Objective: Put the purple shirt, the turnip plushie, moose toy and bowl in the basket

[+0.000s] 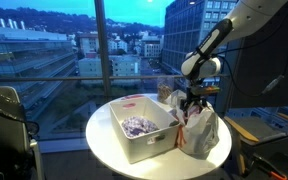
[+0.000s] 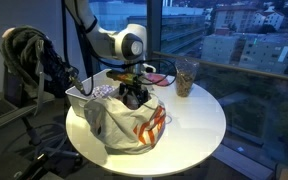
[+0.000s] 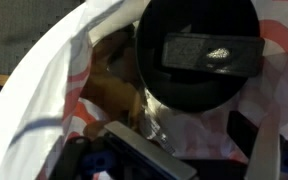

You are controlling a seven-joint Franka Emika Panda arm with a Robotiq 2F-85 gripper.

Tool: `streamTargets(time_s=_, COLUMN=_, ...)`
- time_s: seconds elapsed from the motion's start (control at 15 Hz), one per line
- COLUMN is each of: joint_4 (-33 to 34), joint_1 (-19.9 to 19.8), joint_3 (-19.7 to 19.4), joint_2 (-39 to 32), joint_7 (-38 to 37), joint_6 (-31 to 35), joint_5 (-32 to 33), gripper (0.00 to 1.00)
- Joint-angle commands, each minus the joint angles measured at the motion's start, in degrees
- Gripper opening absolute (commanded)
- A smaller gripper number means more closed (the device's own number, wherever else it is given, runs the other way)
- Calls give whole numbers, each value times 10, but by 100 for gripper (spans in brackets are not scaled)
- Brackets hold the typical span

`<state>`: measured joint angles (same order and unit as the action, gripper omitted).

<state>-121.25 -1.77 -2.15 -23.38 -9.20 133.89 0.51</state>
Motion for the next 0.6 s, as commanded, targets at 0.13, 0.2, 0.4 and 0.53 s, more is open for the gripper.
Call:
streamTargets(time_s=0.13, joint_4=-19, joint_1=-6, joint_3=-3, joint_2=-58, joint_7=-4, joint_6=128, joint_5=-46, gripper=100)
streamTargets(time_s=0.2, joint_4=-19, joint_1=-1, joint_3=-10, joint_2=-75, joint_7=-14, joint_6=161, joint_5=-40, gripper=100)
streamTargets(time_s=0.4, joint_4=-13, joint_1=43, joint_3=-62, joint_2=-109, joint_7=-68, joint_6=243, joint_5=5, gripper=100)
streamTargets(time_s=0.53, joint_4=-16, joint_1=85, joint_3=-110, joint_2=-118, joint_7=-109, joint_6=283, joint_5=37, gripper=100)
